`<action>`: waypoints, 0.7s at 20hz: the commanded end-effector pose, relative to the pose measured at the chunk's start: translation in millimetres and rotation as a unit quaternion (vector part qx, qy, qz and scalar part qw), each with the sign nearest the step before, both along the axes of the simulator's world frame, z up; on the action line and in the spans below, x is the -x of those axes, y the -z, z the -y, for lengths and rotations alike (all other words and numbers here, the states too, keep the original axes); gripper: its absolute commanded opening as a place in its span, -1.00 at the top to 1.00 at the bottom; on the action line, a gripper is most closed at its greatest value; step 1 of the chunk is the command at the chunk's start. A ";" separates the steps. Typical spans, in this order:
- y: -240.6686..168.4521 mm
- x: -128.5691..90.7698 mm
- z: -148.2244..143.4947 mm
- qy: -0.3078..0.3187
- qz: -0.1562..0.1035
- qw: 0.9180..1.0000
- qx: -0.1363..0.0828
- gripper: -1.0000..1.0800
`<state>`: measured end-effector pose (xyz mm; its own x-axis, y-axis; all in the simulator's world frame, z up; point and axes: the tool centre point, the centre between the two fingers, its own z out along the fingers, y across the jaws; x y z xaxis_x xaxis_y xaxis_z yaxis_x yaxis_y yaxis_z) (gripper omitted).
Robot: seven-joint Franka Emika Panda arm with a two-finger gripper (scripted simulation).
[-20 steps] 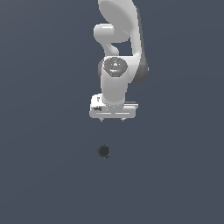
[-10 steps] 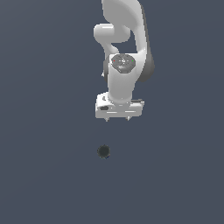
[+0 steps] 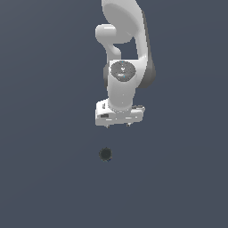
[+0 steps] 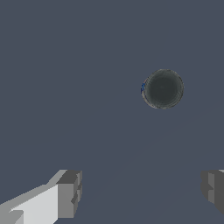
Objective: Pick up the object and move it to a goal position.
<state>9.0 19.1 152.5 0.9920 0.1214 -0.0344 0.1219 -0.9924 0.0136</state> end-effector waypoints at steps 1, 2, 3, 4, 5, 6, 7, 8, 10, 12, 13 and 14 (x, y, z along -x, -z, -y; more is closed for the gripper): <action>6.1 -8.5 4.2 -0.013 0.001 1.000 0.000 -0.92; 9.1 -12.6 6.2 -0.020 0.001 1.000 -0.001 -0.92; 12.3 -17.0 8.4 -0.027 0.002 1.000 -0.001 -0.92; 15.9 -21.7 10.8 -0.034 0.002 0.999 -0.001 -0.92; 19.8 -26.6 13.4 -0.042 0.003 0.999 -0.002 -0.92; 24.1 -31.7 16.2 -0.051 0.004 0.999 -0.002 -0.92; 28.7 -37.1 19.3 -0.059 0.004 0.998 -0.003 -0.92; 33.7 -42.6 22.7 -0.069 0.005 0.998 -0.004 -0.92; 43.9 -53.1 29.6 -0.088 0.007 0.996 -0.005 -0.92; 53.4 -62.0 36.0 -0.104 0.008 0.995 -0.006 -0.92; 57.8 -65.9 39.0 -0.111 0.009 0.994 -0.007 -0.92; 61.9 -69.4 41.8 -0.118 0.010 0.993 -0.007 -0.92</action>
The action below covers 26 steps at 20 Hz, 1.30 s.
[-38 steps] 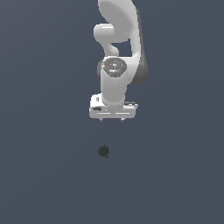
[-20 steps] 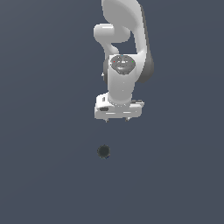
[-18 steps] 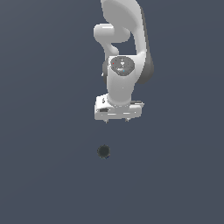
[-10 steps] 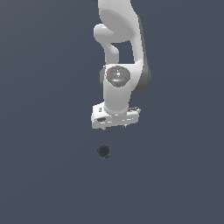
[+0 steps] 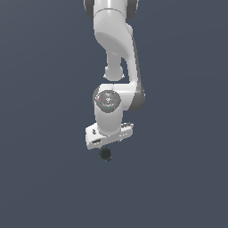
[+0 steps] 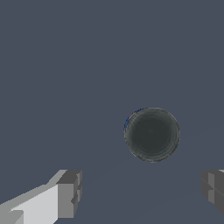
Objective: Pick up the object and move it to a goal position.
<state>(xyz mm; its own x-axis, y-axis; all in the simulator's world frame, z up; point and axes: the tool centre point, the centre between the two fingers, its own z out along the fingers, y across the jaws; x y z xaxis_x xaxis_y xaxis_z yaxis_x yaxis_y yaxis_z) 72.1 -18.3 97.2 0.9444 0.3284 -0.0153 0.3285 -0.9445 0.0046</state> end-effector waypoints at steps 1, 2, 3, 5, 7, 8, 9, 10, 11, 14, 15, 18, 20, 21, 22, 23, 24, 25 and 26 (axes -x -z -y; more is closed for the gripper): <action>10.4 -9.4 7.1 -0.018 0.002 1.000 -0.002 -0.92; 14.0 -12.3 9.6 -0.024 0.003 1.000 -0.002 -0.92; 17.3 -14.8 11.9 -0.029 0.003 1.000 -0.003 -0.92; 23.0 -19.0 15.8 -0.038 0.004 0.999 -0.003 -0.92; 27.5 -22.2 19.0 -0.045 0.005 0.999 -0.004 -0.92; 29.3 -23.4 20.3 -0.048 0.005 0.999 -0.004 -0.92; 30.8 -24.4 21.3 -0.050 0.006 0.999 -0.005 -0.92; 31.9 -25.2 22.1 -0.052 0.006 0.999 -0.005 -0.92; 32.7 -25.7 22.7 -0.053 0.006 0.999 -0.005 -0.92; 32.9 -25.1 22.9 -0.052 0.006 0.999 -0.005 -0.92; 33.3 -25.1 22.9 -0.052 0.006 0.999 -0.005 -0.92; 39.3 -25.1 23.0 -0.052 0.006 0.999 -0.005 -0.92; 47.1 -25.0 23.0 -0.053 0.006 0.999 -0.005 -0.92; 52.2 -25.0 22.9 -0.053 0.006 0.999 -0.005 -0.92; 58.0 -24.8 22.9 -0.053 0.006 0.999 -0.005 -0.92; 64.2 -24.7 23.0 -0.053 0.006 0.999 -0.005 -0.92; 69.7 -24.6 23.0 -0.054 0.006 0.999 -0.005 -0.92; 74.2 -24.5 22.9 -0.054 0.006 0.999 -0.005 -0.92; 78.0 -24.5 23.1 -0.054 0.006 0.999 -0.005 -0.92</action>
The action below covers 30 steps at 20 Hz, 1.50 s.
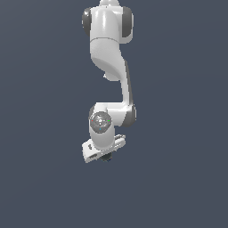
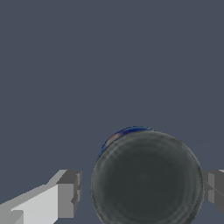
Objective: Pick up the object and move it to a goal position.
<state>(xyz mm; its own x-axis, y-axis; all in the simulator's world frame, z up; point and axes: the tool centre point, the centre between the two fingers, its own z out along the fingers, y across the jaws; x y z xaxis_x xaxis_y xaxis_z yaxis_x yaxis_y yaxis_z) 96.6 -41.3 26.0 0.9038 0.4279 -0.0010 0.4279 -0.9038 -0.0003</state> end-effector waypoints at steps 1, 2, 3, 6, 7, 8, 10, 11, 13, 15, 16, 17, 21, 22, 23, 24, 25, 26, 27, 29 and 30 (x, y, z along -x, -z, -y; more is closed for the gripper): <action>9.6 -0.2 0.0 0.000 0.000 1.000 0.000 -0.92; 11.6 -0.3 0.1 0.000 0.000 1.000 0.000 -0.92; 12.7 -0.6 0.2 0.000 0.000 1.000 0.000 -0.92; 12.2 -1.6 0.2 0.000 0.000 1.000 0.000 -0.92; 12.2 -1.6 0.2 0.000 0.000 1.000 0.000 1.00; 12.2 -1.6 0.2 0.000 0.000 1.000 0.000 1.00; 12.2 -1.6 0.2 0.000 0.000 1.000 0.000 1.00; 12.2 -1.6 0.2 0.000 0.000 1.000 0.000 1.00; 12.2 -1.6 0.2 0.000 0.000 1.000 0.000 1.00; 12.2 -1.6 0.2 0.000 0.000 1.000 0.000 1.00; 12.2 -1.6 0.2 0.000 0.000 1.000 0.000 1.00; 12.7 -1.2 0.3 0.000 0.000 1.000 0.000 1.00; 8.9 -0.3 1.3 0.000 0.000 1.000 0.000 1.00; 6.8 0.2 1.9 0.000 0.000 1.000 0.000 1.00; 4.2 0.8 2.6 0.000 0.000 1.000 0.000 1.00; 1.1 1.5 3.5 0.000 0.000 1.000 0.000 1.00; -2.5 2.4 4.5 0.000 0.000 1.000 0.000 1.00; -6.7 3.4 5.6 0.000 0.000 1.000 0.000 1.00; -11.3 4.5 6.9 0.000 0.000 1.000 0.000 1.00; -22.3 7.1 9.9 0.000 0.000 1.000 0.000 1.00; -28.6 8.6 11.6 0.000 0.000 1.000 0.000 1.00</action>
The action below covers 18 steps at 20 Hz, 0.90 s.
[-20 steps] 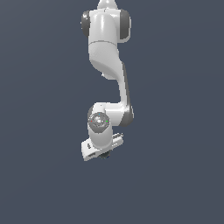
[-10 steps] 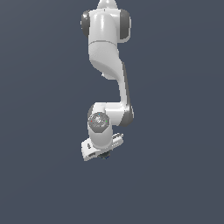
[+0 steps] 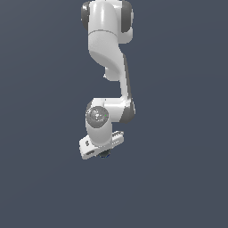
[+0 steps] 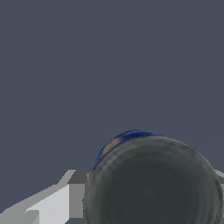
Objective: Pick up the object and move it to a goal position.
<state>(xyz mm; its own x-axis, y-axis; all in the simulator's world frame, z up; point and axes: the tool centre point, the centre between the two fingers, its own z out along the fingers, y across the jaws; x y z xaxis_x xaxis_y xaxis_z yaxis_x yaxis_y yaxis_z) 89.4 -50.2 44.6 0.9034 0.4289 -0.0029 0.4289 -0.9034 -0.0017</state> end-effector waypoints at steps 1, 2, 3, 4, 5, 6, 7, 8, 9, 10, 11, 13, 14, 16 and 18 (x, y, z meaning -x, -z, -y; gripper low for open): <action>-16.9 3.0 4.6 0.000 0.001 1.000 0.000 1.00; -24.4 4.8 6.6 0.000 0.001 1.000 0.000 1.00; -32.8 6.7 8.7 0.000 0.001 1.000 0.000 1.00; -41.7 8.7 11.2 0.000 0.001 1.000 0.000 1.00; -51.3 11.0 13.8 0.000 0.001 1.000 0.000 1.00; -61.6 13.3 16.6 0.000 0.001 1.000 0.000 1.00; -72.4 15.7 19.5 0.000 0.001 1.000 0.000 1.00; -83.4 18.2 22.5 0.000 0.001 1.000 0.000 1.00; -94.4 20.6 25.5 0.000 0.001 1.000 0.000 1.00; -105.4 23.0 28.4 0.000 0.001 1.000 0.000 1.00; -116.4 25.4 31.4 0.000 0.001 1.000 0.000 1.00; -138.4 30.1 37.1 0.000 0.001 1.000 0.000 1.00; -149.1 32.3 40.0 0.000 0.001 1.000 0.000 1.00; -169.4 36.4 45.5 0.000 0.001 1.000 0.000 1.00; -188.2 40.1 50.5 0.000 0.002 1.000 0.000 1.00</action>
<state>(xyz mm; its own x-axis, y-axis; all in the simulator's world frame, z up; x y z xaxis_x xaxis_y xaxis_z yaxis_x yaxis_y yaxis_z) 52.6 -97.0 217.8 0.9035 0.4286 -0.0003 0.4286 -0.9035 0.0000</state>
